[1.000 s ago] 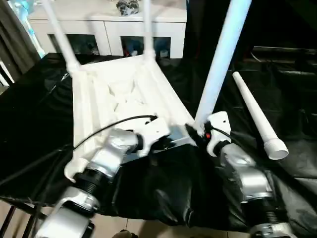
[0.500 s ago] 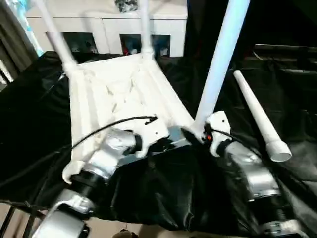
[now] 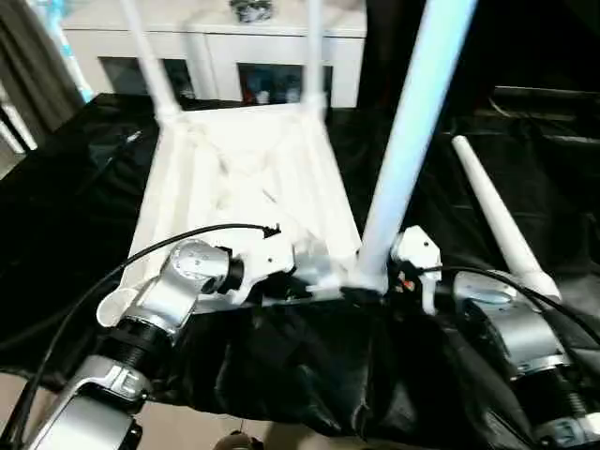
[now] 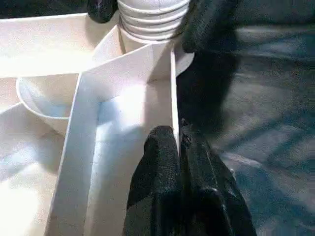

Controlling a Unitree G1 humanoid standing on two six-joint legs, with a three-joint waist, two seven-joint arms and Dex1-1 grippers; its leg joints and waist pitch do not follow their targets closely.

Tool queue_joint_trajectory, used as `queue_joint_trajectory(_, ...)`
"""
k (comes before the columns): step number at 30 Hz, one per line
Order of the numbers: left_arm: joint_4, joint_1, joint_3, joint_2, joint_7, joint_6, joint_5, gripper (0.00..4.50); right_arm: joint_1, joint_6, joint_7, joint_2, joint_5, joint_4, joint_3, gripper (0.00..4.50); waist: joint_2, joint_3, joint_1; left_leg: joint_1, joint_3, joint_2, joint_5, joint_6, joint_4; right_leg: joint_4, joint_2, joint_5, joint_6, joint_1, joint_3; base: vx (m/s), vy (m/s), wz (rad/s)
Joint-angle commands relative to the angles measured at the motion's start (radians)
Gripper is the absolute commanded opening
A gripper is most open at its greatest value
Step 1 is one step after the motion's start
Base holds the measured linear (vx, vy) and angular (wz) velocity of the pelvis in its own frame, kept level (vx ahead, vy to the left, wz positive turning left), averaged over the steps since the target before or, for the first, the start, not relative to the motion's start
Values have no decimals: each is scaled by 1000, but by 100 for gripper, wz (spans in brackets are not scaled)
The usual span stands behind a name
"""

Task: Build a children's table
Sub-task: Rotate leg to tighten

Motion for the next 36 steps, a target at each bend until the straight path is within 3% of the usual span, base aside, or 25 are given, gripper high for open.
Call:
queue_joint_trajectory(1,-4,-20,-15,1,-36,-17,-18,0,4,-1,31,-6,19,-26,20,331,-5,-64,-1,17,-5,36,-242,62,-68,-67,-48,-138,-261,48,39,0,0,0)
queue_joint_trajectory(7,18,-29,-16,11,-66,-30,-19,0,-3,7,61,-14,30,-28,28,281,-6,-63,-1,18,-5,35,-257,51,-69,-70,-49,-158,-256,50,40,0,0,0)
queue_joint_trajectory(14,15,-26,2,-8,-28,-12,-30,0,33,32,24,7,27,-51,24,271,-7,-63,2,18,-5,36,-245,53,-69,-70,-50,-161,-252,49,41,0,0,0)
queue_joint_trajectory(17,30,-37,16,-41,94,17,10,0,43,43,-124,65,-4,-28,1,270,-7,-58,-3,19,-7,35,-285,34,-74,-77,-52,-224,-240,46,40,0,0,0)
queue_joint_trajectory(20,31,-41,26,-83,190,42,30,0,35,46,-284,129,-42,14,-23,270,-7,-52,-10,22,-8,32,-325,7,-78,-88,-52,-325,-207,40,40,0,0,0)
queue_joint_trajectory(21,13,-33,29,-121,250,69,38,0,26,64,-409,187,-59,42,-47,270,-9,-52,-15,21,-12,30,-344,-5,-81,-94,-55,-396,-176,41,40,0,0,0)
queue_joint_trajectory(25,-77,15,0,-211,354,155,66,0,-6,92,-650,328,-96,83,-75,270,-6,-48,-38,19,-17,29,-376,-25,-86,-99,-52,-433,-158,35,37,0,0,0)
queue_joint_trajectory(29,-104,31,-18,-260,400,180,73,0,-16,61,-714,387,-120,91,-57,270,-10,-52,-47,18,-16,26,-377,-9,-84,-106,-50,-428,-142,33,37,0,0,0)
queue_joint_trajectory(31,-102,30,-19,-271,414,181,75,0,-16,45,-723,393,-130,88,-50,325,-8,-54,-45,18,-14,26,-353,0,-83,-103,-49,-385,-147,34,40,0,0,0)
queue_joint_trajectory(32,-99,28,-19,-274,419,180,77,0,-17,39,-723,397,-124,89,-55,339,-12,-54,-45,15,-13,26,-338,6,-83,-100,-47,-357,-153,36,40,0,0,0)
queue_joint_trajectory(34,-91,23,-22,-268,412,165,80,0,-16,47,-695,391,-103,84,-69,342,-8,-54,-43,15,-12,27,-327,13,-83,-98,-47,-335,-161,37,40,0,0,0)
queue_joint_trajectory(36,-92,21,-24,-257,403,157,85,0,-17,48,-677,374,-104,80,-73,372,-7,-53,-43,14,-12,27,-327,15,-83,-97,-47,-329,-164,39,40,0,0,0)
